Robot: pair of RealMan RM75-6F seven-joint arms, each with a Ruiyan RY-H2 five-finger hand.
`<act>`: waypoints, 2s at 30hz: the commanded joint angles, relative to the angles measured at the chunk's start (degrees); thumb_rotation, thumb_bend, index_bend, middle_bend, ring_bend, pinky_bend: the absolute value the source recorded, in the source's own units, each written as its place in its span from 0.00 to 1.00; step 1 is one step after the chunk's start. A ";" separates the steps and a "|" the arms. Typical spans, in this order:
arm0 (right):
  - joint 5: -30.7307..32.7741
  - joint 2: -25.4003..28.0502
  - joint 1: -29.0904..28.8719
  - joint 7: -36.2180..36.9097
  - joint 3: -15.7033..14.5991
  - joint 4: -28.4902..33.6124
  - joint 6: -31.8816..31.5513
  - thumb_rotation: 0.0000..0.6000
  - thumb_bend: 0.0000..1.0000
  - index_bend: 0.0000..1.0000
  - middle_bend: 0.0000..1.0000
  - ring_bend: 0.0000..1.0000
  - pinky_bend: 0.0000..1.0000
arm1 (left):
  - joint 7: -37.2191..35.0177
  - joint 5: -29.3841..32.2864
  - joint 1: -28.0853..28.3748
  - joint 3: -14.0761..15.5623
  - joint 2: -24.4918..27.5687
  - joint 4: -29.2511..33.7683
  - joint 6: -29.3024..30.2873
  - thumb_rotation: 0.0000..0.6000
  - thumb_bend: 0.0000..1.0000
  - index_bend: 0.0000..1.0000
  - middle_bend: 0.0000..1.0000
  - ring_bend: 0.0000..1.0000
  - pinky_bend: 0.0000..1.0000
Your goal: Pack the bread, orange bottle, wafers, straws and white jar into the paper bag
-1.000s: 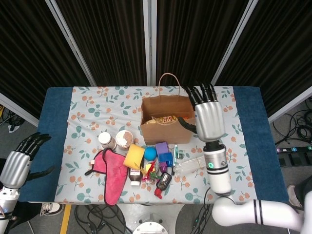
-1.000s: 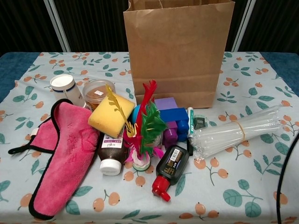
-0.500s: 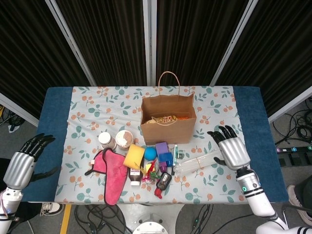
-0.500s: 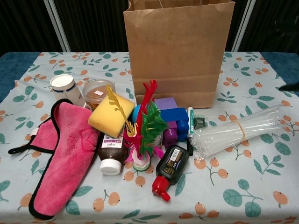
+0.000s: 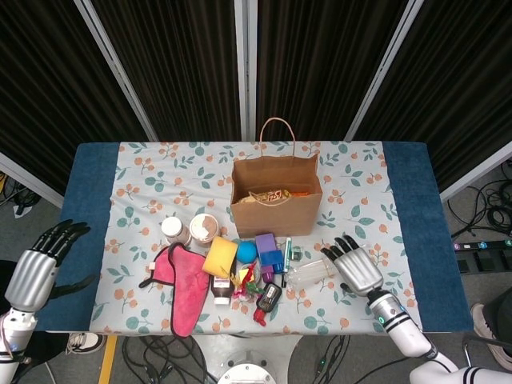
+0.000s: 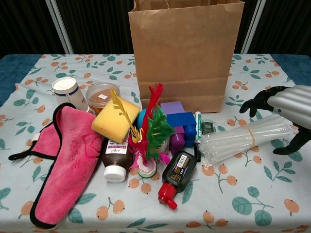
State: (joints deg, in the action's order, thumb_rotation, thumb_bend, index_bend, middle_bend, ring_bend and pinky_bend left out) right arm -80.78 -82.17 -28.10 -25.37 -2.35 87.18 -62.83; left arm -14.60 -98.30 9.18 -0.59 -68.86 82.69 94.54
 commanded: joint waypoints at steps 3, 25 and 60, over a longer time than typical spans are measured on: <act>0.45 -3.36 -0.73 -0.60 1.51 -3.65 0.89 1.00 0.00 0.23 0.28 0.13 0.15 | 0.63 -0.40 -0.20 0.10 -0.40 -0.75 0.54 1.00 0.10 0.23 0.29 0.15 0.22; -4.64 -2.64 0.48 1.23 3.54 -2.17 -5.97 1.00 0.23 0.58 0.52 0.40 0.42 | 0.46 -0.60 -0.11 0.20 -0.64 -0.98 0.64 1.00 0.10 0.23 0.29 0.15 0.22; 22.93 -2.37 -22.00 12.67 32.63 22.00 -12.12 1.00 0.23 0.58 0.52 0.41 0.44 | 0.75 0.16 0.91 -0.10 0.49 0.48 -1.09 1.00 0.10 0.23 0.29 0.15 0.22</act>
State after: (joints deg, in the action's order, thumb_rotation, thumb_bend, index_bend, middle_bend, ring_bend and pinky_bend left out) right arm -58.80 -79.10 -47.00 -16.40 30.65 115.54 -76.62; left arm -13.83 -98.16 10.11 -0.69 -68.39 83.19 93.45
